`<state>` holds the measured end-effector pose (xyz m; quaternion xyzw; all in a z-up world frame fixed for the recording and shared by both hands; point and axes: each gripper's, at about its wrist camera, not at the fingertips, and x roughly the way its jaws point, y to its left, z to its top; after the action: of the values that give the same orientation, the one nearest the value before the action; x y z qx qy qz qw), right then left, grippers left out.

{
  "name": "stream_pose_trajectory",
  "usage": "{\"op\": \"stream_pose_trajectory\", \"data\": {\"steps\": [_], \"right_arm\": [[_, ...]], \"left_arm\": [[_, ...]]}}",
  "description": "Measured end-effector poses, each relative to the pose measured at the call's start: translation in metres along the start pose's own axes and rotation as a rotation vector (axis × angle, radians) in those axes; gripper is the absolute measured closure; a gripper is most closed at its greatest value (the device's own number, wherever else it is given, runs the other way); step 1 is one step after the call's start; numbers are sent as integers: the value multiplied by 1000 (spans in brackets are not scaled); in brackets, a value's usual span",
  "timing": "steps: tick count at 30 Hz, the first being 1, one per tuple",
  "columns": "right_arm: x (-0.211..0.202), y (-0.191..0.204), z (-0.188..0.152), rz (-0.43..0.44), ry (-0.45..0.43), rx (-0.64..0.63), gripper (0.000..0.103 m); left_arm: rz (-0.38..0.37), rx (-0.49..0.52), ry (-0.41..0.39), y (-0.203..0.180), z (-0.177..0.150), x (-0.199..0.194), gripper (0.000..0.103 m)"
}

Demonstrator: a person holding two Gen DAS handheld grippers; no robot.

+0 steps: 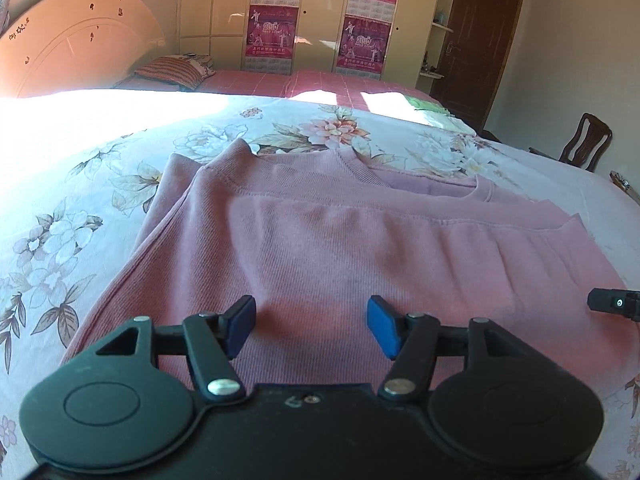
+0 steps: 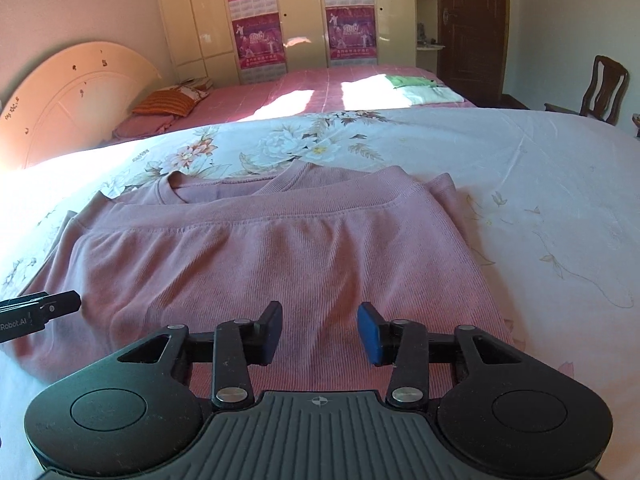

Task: Fold small clothes
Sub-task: 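Grasp the folded sweatshirt's side edge with the left gripper and lift it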

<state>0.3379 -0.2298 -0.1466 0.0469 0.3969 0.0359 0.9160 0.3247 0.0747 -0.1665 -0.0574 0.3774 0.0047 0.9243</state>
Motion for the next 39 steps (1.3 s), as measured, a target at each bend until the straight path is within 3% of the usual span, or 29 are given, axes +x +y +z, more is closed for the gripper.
{"op": "stream_pose_trajectory", "data": {"steps": [2, 6, 8, 10, 13, 20, 24, 27, 34, 39], "right_arm": [[9, -6, 0, -24, 16, -9, 60], [23, -21, -9, -54, 52, -7, 60], [19, -18, -7, -62, 50, -17, 60], [7, -8, -2, -27, 13, -18, 60], [-5, 16, 2, 33, -15, -53, 60], [4, 78, -4, 153, 14, -104, 60], [12, 100, -10, 155, 15, -133, 60], [30, 105, -17, 121, 79, -158, 60], [14, 99, -21, 133, 63, -86, 60], [-3, 104, -33, 120, 54, -75, 60]], "left_arm": [[10, -10, 1, 9, -5, 7, 34], [3, 36, -6, 11, -8, 6, 33], [10, 9, 5, 13, -4, 1, 34], [34, -18, -17, 16, -3, -8, 39], [68, -36, -41, 24, -9, -21, 36], [99, -1, 3, 40, -31, -23, 33], [89, -66, 11, 45, -28, -38, 34], [81, -117, 28, 50, -33, -50, 32], [26, -273, 103, 66, -53, -66, 26], [-23, -343, 85, 77, -62, -67, 28]]}}
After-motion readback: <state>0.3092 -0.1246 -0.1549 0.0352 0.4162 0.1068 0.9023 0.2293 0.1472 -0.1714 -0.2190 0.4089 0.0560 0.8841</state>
